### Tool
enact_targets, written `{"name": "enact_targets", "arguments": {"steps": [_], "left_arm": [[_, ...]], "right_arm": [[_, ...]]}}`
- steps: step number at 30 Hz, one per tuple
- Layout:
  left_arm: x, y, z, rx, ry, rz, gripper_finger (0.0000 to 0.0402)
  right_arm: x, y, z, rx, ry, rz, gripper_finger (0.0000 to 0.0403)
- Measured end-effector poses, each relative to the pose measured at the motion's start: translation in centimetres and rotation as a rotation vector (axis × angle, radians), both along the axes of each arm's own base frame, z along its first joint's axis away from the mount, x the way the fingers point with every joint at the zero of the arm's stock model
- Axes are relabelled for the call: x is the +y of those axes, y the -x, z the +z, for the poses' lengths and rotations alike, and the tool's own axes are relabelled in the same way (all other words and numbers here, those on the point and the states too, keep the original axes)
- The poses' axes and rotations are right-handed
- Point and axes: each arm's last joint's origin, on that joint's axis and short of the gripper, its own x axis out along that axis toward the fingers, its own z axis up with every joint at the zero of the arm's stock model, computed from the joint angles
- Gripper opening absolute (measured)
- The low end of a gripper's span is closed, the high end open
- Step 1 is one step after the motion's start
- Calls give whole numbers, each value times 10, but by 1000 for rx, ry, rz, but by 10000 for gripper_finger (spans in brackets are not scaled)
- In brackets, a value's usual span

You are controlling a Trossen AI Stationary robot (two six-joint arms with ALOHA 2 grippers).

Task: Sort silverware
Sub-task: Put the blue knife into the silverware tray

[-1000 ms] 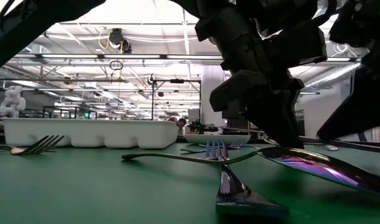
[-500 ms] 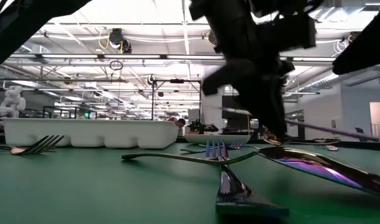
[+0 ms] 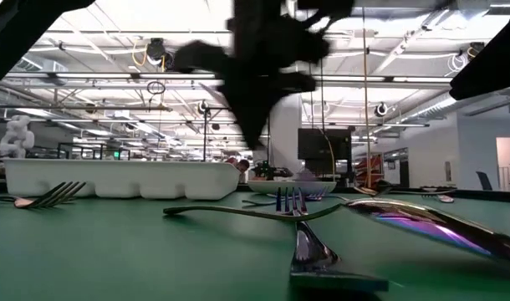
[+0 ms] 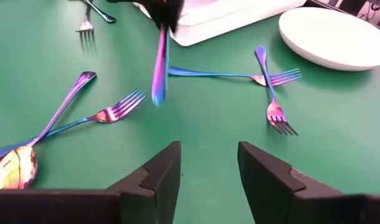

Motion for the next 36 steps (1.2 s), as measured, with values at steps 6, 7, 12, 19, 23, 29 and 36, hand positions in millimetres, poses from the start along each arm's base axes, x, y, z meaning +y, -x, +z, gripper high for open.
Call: {"name": "enact_targets", "arguments": {"steps": [6, 7, 12, 19, 23, 29, 36], "left_arm": [[-11, 17, 3, 105, -33, 84, 38], [-16, 20, 10, 91, -9, 80, 38], [-25, 46, 51, 6, -1, 93, 38], [-1, 114, 95, -111, -104, 297, 38], [19, 164, 102, -192, -147, 447, 38], [54, 208, 104, -462, -189, 654, 43], [91, 220, 100, -615, -162, 959, 42]], "right_arm": [[0, 0, 1, -8, 26, 10, 148], [0, 0, 1, -7, 28, 10, 148], [0, 0, 1, -7, 31, 15, 148], [0, 0, 1, -1, 54, 23, 148], [-1, -1, 1, -20, 73, 22, 148], [-3, -2, 2, -29, 92, 16, 148], [-4, -4, 2, -36, 82, 5, 148]]}}
